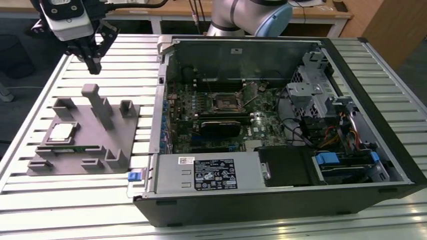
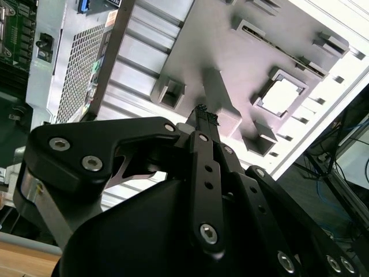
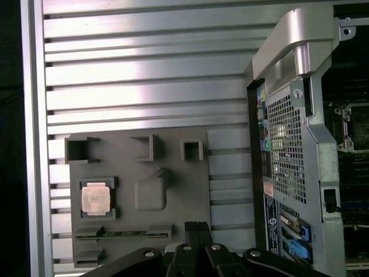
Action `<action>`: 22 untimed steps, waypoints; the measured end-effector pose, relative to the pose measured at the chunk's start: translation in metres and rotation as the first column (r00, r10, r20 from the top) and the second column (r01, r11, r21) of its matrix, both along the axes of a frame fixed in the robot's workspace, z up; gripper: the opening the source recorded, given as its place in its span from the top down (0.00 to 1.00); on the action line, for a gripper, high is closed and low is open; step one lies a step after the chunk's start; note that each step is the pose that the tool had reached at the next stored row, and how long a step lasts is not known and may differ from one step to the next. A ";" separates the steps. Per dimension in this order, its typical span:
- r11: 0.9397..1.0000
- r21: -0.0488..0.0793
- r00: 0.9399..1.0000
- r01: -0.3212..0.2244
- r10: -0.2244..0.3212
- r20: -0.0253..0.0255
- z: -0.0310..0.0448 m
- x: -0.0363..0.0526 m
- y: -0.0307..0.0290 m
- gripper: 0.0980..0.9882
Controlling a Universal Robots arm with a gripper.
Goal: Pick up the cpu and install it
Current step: 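Reach for the cpu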
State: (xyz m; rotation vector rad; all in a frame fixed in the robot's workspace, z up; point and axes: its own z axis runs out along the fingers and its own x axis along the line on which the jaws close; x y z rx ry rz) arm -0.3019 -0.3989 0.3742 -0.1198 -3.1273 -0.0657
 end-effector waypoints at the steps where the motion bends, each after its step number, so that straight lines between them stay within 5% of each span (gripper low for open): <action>1: 1.000 0.000 1.000 0.000 0.000 0.000 -0.0001 -0.0008 0.0000 0.99; 22: 1.000 0.000 1.000 0.000 0.000 -0.004 -0.0022 -0.0186 0.0000 0.99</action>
